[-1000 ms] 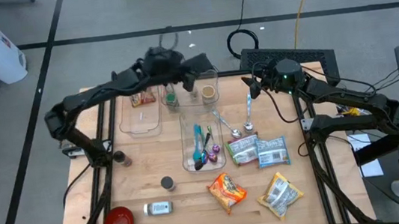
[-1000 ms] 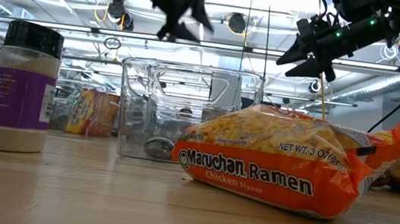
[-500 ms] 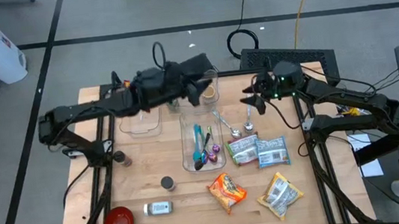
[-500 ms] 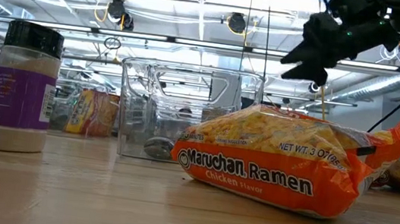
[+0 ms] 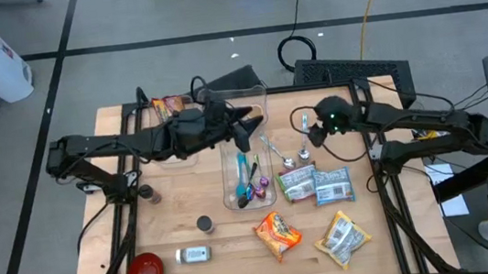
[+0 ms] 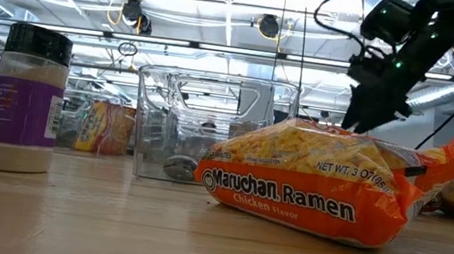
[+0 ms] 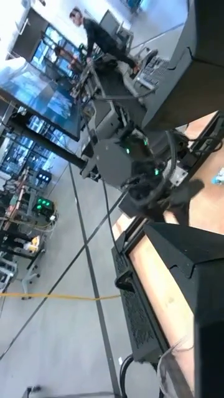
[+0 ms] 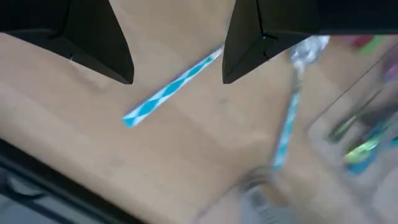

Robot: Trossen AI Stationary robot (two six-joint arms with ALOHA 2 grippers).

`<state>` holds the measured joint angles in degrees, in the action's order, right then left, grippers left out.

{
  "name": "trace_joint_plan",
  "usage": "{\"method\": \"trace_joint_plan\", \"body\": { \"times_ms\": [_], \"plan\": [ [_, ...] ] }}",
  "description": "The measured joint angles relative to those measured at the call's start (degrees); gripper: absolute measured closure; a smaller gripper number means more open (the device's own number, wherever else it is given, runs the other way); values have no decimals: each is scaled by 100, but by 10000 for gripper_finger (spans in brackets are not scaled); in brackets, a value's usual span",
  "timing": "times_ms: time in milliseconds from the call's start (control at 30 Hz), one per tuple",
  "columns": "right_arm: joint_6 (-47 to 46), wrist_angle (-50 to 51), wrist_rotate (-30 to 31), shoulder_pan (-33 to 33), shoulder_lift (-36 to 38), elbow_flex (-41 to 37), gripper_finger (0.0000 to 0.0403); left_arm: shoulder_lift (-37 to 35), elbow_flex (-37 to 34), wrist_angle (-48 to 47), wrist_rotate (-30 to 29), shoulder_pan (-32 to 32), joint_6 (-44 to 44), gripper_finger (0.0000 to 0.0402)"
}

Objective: Pick & Place Food Item
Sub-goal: Put the right white blue spoon into the bottom right transparent bin

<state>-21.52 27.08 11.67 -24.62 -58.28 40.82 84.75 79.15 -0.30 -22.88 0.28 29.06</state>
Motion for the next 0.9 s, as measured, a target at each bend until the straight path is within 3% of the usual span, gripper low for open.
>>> {"method": "trace_joint_plan", "body": {
  "times_ms": [167, 500, 900],
  "plan": [
    [-938, -254, 182, 223, -534, 0, 165, 0, 0, -4, 159, -3, -94, 147],
    [-2460, -299, 359, 369, -1444, 0, 165, -156, -7, -268, 1540, -91, -298, 147],
    [-3589, -709, 505, 374, -2363, 0, 165, -539, -9, -1058, 1747, -286, -947, 147]
  ]
}}
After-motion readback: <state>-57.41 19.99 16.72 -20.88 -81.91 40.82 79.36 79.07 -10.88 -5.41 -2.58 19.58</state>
